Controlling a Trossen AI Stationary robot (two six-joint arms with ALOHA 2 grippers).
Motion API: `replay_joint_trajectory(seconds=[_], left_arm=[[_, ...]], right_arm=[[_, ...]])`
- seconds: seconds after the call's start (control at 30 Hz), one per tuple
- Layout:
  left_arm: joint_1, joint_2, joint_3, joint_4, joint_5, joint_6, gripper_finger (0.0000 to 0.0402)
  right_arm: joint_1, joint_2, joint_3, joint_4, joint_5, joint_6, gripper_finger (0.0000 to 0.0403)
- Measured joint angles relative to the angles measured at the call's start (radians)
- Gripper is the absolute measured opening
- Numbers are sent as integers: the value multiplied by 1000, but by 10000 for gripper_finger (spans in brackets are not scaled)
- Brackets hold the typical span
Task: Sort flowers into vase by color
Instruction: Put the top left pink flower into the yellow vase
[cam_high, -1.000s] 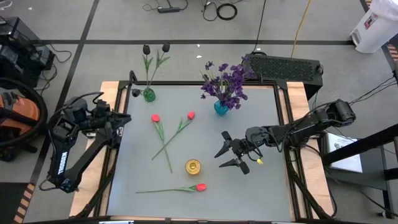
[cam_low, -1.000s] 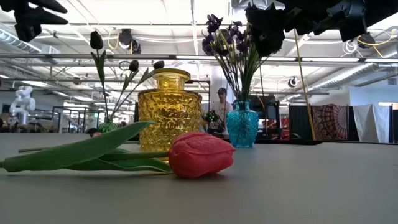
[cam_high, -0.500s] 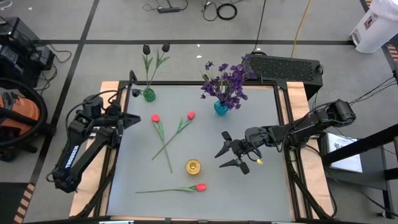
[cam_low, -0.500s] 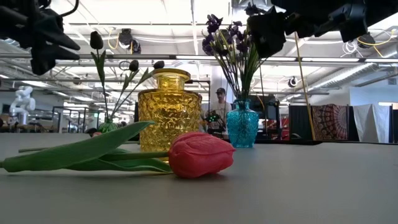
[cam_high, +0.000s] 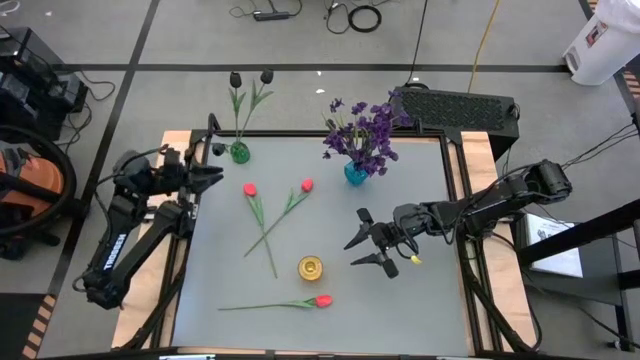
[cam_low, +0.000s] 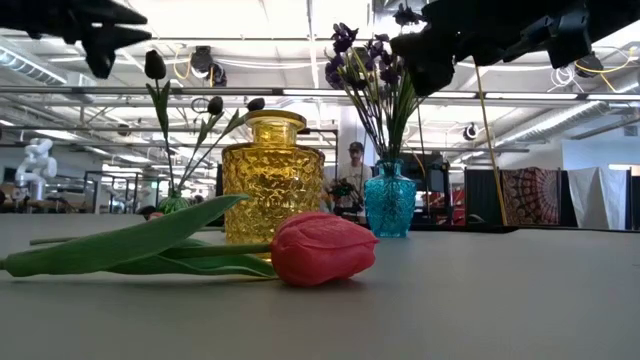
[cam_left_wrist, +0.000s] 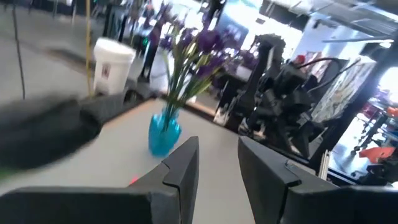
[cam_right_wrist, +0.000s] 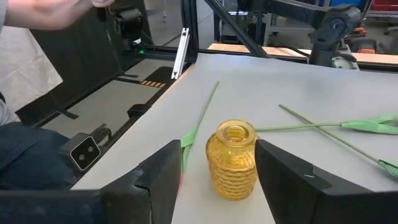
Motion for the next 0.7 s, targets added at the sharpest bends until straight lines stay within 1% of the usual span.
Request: replay_joint_trajectory(seconds=[0.1, 0.3, 0.4, 0.47, 0.53, 0.6, 0.7], left_arm=[[-19, 0, 0, 49, 0, 1, 118], [-53, 0, 0, 54, 12, 44, 118], [-74, 0, 0, 54, 52, 74, 118], [-91, 0, 0, 54, 99, 74, 118], [-113, 0, 0, 54, 168, 46, 118], [-140, 0, 0, 54, 212, 7, 118], [-185, 0, 0, 54, 220, -22, 118]], right_arm=[[0, 0, 0, 0, 0, 7, 196], [0, 0, 0, 0, 0, 23, 196], [0, 0, 0, 0, 0, 23, 196], [0, 0, 0, 0, 3, 23, 196], [0, 0, 0, 0, 30, 23, 196], [0, 0, 0, 0, 77, 23, 196], [0, 0, 0, 0, 148, 23, 196]])
